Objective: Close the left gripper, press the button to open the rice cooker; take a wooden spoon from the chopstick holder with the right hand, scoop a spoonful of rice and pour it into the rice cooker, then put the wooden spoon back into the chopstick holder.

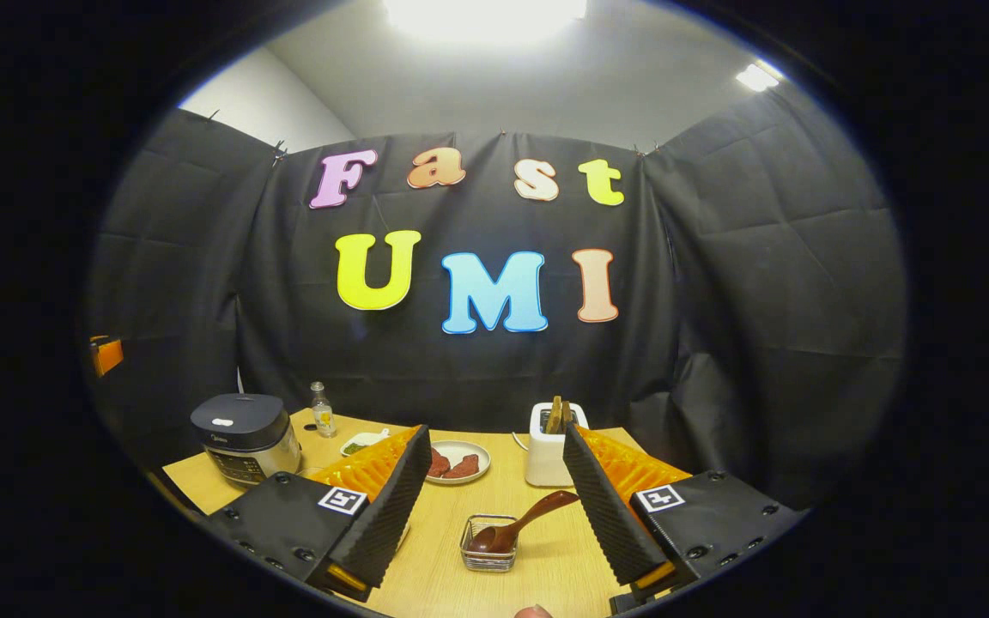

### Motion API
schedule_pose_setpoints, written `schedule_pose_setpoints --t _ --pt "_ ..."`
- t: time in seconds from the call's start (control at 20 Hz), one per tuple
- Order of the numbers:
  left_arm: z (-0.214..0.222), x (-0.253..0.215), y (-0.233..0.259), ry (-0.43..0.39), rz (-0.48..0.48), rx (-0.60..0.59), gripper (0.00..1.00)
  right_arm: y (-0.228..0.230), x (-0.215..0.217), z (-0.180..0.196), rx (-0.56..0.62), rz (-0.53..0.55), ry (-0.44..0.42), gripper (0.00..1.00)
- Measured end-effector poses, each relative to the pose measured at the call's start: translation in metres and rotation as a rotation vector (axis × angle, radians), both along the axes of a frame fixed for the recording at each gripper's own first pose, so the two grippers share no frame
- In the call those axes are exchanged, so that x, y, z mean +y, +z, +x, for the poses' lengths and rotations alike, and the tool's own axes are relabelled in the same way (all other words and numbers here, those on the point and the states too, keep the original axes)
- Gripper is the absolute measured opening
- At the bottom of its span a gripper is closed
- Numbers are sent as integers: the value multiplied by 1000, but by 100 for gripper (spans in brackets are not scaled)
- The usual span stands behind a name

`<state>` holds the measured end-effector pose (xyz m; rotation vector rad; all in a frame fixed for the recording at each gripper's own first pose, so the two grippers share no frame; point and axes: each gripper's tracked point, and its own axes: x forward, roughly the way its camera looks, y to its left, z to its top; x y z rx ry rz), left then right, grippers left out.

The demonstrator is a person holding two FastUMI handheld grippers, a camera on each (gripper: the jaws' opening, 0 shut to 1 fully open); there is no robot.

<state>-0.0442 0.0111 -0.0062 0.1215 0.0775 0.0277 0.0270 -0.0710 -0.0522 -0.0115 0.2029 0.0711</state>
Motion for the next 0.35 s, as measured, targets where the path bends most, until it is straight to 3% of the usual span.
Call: schedule_pose_setpoints --t 0.35 --pt "0 -9 -2 -42 5 6 85 1 -4 -11 10 13 -34 98"
